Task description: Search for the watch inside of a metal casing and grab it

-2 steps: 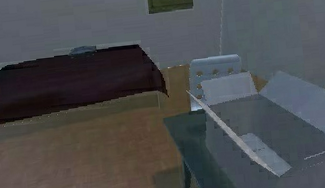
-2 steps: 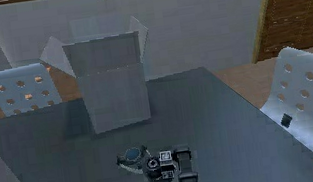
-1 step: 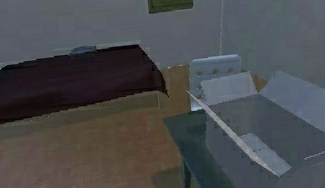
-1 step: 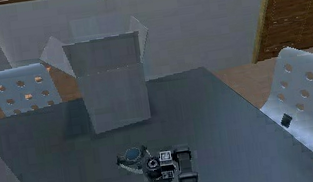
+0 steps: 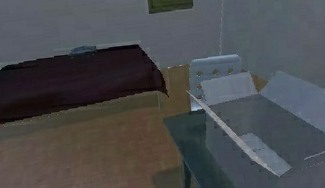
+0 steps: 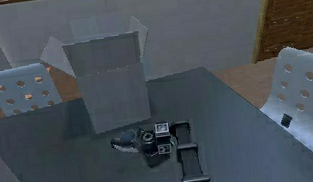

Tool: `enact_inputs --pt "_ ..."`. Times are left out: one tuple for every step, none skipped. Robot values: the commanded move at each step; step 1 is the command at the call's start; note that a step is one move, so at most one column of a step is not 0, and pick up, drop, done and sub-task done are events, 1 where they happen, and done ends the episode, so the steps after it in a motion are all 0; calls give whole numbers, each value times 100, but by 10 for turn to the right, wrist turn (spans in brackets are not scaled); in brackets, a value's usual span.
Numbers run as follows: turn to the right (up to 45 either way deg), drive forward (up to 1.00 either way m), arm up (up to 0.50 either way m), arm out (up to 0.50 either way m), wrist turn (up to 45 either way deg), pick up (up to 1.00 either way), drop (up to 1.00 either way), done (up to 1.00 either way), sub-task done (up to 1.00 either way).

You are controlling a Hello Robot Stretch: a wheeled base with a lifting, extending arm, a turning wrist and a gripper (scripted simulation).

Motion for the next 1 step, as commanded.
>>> enact_inputs --pt "0 0 0 0 0 0 0 100 0"
